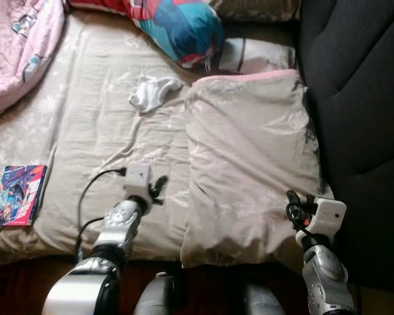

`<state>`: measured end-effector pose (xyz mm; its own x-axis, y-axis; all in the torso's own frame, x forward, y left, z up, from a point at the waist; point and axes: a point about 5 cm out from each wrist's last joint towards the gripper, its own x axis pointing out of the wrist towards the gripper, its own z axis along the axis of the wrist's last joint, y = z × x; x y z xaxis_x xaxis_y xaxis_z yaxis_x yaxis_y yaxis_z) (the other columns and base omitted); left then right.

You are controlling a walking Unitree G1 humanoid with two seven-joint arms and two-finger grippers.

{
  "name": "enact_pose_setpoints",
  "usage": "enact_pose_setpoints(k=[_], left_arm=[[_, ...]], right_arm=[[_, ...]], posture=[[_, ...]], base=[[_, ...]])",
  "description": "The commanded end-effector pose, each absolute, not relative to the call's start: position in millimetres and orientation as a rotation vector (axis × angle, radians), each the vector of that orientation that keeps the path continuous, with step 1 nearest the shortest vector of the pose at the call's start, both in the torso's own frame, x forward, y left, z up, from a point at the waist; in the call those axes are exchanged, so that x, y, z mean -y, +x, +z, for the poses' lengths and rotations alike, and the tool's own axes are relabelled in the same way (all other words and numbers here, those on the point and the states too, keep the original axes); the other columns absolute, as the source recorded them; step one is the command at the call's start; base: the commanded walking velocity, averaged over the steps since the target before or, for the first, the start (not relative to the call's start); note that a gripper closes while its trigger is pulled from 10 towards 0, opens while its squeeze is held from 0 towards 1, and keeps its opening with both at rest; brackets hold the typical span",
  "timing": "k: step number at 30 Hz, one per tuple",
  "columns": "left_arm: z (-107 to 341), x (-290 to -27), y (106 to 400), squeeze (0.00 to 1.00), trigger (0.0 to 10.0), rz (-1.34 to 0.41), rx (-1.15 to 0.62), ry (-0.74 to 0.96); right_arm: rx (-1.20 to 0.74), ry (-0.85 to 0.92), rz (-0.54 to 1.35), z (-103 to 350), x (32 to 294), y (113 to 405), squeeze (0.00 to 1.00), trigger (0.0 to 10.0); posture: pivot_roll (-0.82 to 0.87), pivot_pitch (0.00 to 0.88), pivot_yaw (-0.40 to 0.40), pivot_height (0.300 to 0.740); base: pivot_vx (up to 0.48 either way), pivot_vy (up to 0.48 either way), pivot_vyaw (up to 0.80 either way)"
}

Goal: Clean up the room

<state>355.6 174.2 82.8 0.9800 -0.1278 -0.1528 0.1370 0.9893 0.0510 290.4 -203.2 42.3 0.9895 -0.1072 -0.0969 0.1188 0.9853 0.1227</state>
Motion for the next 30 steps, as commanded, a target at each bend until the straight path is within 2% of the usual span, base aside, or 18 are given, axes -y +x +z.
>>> enact_pose_setpoints(k=[1, 3, 9, 27, 30], left_arm=[[71, -178, 347, 0.00, 10.0, -0.115, -0.180, 0.089], [66, -192, 342, 0.00, 10.0, -0.036, -0.176, 0.081], [50, -205, 329, 0.00, 10.0, 0.042, -0.226, 0.020], [27, -189, 314, 0.00, 10.0, 0.022, -0.303, -0.054], [28, -189, 315, 0.00, 10.0, 0.018, -0.303, -0.054]], right_arm=[[-0.139, 0.150, -0.129, 29, 205, 281, 0.00, 10.0], [-0.165, 0.146, -0.099, 25, 203, 281, 0.00, 10.0], [-0.218, 0.098, -0.040, 18, 201, 284, 0.00, 10.0], [-0.288, 0.064, -0.022, 7, 196, 283, 0.00, 10.0], [-0.284, 0.062, -0.030, 7, 196, 283, 0.00, 10.0]], posture=[[-0.11, 0.221, 0.039, 0.740], [-0.11, 0.206, 0.033, 0.740], [-0.10, 0.165, 0.013, 0.740], [-0.11, 0.154, 0.009, 0.740], [-0.11, 0.154, 0.014, 0.740]], base=[[0.000, 0.000, 0.00], [0.000, 0.000, 0.00], [0.000, 0.000, 0.00], [0.000, 0.000, 0.00], [0.000, 0.251, 0.27]])
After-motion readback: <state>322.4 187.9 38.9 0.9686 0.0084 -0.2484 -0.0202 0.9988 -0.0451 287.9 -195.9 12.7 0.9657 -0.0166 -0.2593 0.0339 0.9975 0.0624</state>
